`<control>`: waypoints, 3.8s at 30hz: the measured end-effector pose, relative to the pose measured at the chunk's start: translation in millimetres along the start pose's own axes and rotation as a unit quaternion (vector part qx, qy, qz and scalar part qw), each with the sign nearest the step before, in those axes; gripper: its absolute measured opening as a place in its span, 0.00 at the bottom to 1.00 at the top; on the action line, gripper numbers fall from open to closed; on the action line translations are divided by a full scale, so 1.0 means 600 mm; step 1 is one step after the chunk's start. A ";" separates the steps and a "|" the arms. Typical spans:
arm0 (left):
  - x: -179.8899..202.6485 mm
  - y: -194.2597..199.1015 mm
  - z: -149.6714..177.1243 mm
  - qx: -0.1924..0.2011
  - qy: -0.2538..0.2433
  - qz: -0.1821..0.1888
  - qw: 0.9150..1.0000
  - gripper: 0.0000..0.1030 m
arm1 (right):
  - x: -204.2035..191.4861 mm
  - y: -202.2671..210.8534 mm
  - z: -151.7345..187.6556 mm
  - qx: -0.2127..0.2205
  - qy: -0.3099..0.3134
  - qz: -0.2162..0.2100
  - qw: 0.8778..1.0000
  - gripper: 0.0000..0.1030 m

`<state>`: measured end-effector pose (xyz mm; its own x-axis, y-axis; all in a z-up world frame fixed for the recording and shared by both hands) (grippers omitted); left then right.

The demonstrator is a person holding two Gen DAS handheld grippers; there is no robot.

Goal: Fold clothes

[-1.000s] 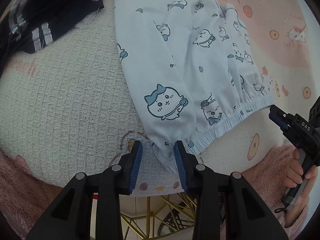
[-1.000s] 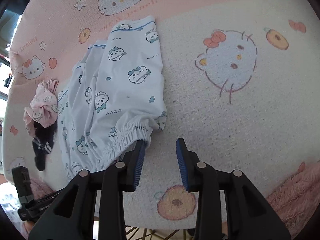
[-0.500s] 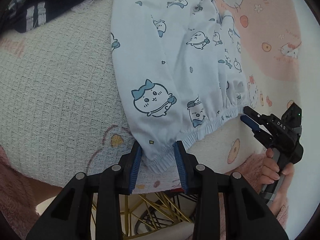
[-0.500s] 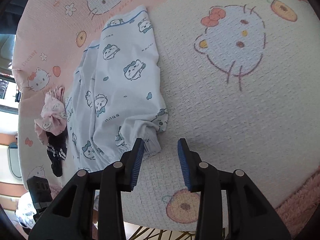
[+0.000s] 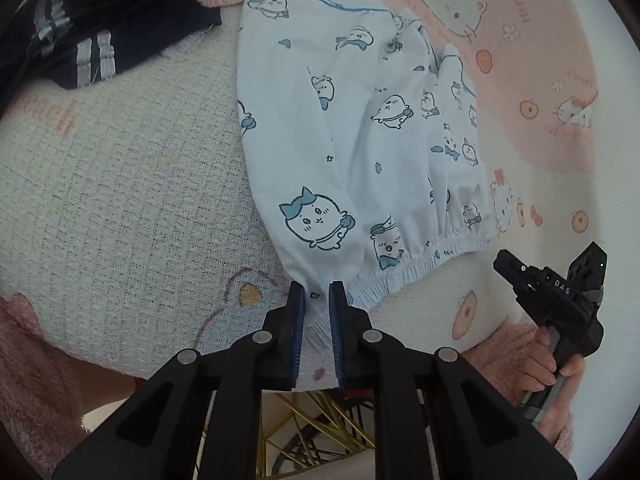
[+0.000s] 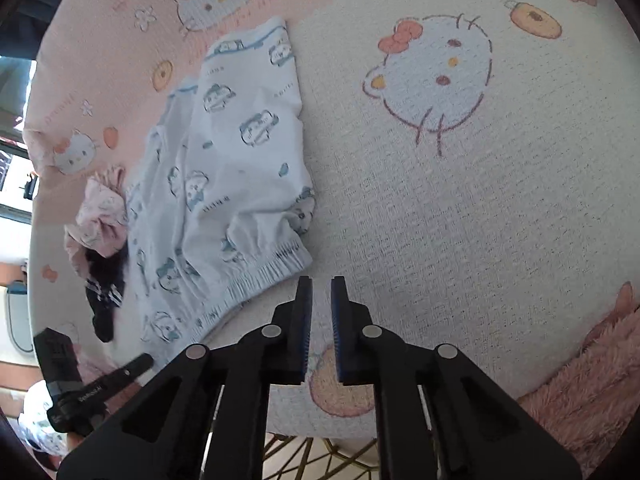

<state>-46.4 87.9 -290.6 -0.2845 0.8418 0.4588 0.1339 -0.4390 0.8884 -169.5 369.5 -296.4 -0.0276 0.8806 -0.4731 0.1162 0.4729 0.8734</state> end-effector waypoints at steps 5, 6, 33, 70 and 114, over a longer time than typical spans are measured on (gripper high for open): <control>-0.015 0.003 0.011 -0.018 0.031 0.037 0.999 0.18 | -0.017 -0.034 -0.018 -0.015 0.015 0.001 1.000 0.23; -0.017 0.002 0.011 -0.021 0.040 0.041 0.998 0.18 | -0.020 -0.042 -0.015 -0.023 0.022 0.002 0.999 0.23; -0.023 0.030 -0.012 0.041 0.067 0.037 0.996 0.12 | -0.045 -0.004 0.086 -0.052 0.060 -0.010 0.997 0.08; -0.008 -0.025 0.023 -0.016 0.103 0.132 0.986 0.45 | 0.023 -0.004 0.045 -0.043 0.037 0.086 0.995 0.38; 0.000 -0.056 0.026 -0.005 0.041 0.126 0.991 0.57 | 0.038 -0.022 0.058 -0.080 0.013 -0.038 0.996 0.12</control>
<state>-36.2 107.5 -320.4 -0.3200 0.6764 0.6634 0.2013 -0.6357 0.7452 -136.9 381.9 -322.8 -0.0565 0.8421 -0.5364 -0.0473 0.5344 0.8439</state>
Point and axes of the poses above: each gripper's, at about its wrist camera, not at the fingertips, and y roughly against the way its jaws point, x to its right, z to its underside, the point moved 9 cm from there along -y, roughly the way its jaws point, and after that the axes turned 5 degrees about -x, right-handed, at the moved point
